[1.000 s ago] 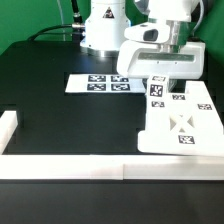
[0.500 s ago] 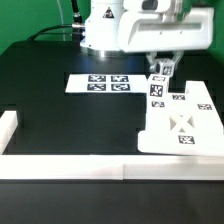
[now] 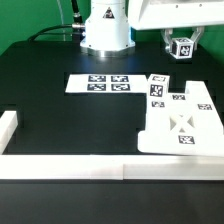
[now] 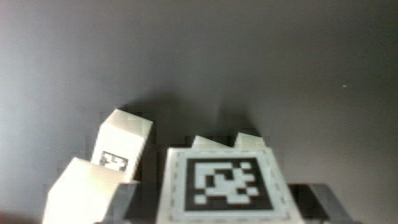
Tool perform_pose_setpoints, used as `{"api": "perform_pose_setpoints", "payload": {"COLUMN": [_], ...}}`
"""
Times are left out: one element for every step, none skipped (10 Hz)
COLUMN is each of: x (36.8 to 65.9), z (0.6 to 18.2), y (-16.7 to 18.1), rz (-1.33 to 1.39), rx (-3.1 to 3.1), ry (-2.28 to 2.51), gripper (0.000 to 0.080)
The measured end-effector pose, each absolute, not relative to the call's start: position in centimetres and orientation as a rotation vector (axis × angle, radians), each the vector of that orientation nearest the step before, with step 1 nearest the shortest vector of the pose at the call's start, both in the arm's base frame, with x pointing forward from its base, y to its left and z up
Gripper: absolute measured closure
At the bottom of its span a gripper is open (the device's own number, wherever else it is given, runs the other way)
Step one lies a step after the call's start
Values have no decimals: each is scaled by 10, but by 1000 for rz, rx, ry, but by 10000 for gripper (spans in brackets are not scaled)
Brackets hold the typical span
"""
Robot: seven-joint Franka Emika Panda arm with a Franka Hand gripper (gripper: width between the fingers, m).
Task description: Assemble chair
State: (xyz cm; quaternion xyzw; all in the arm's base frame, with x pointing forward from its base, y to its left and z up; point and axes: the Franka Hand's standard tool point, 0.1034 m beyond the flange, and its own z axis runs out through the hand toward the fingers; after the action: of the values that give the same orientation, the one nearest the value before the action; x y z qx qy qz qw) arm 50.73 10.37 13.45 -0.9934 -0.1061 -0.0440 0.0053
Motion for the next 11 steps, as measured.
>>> {"api": "perform_pose_setpoints", "payload": {"x": [506,507,507,507,508,519,547,564,564,563,563], "z": [134,134,134,134,135,145,157,158,155,155,155], "y": [103,103,103,103,103,100,98,99,100,98,98], "rz": [-135,-135,-135,-134,-135,-69,-72,-59,-71,-66,-66], "rx": [-3111,-3111,-3111,-3111,-3111,-3102,-3106,-3119,-3121,-3120,-3121], "ry": [-331,-331,-331,-331,-329,-367,-381,-389,-390,-386,-385], "gripper": [528,528,528,528,528,528,528,528,528,528,528]}}
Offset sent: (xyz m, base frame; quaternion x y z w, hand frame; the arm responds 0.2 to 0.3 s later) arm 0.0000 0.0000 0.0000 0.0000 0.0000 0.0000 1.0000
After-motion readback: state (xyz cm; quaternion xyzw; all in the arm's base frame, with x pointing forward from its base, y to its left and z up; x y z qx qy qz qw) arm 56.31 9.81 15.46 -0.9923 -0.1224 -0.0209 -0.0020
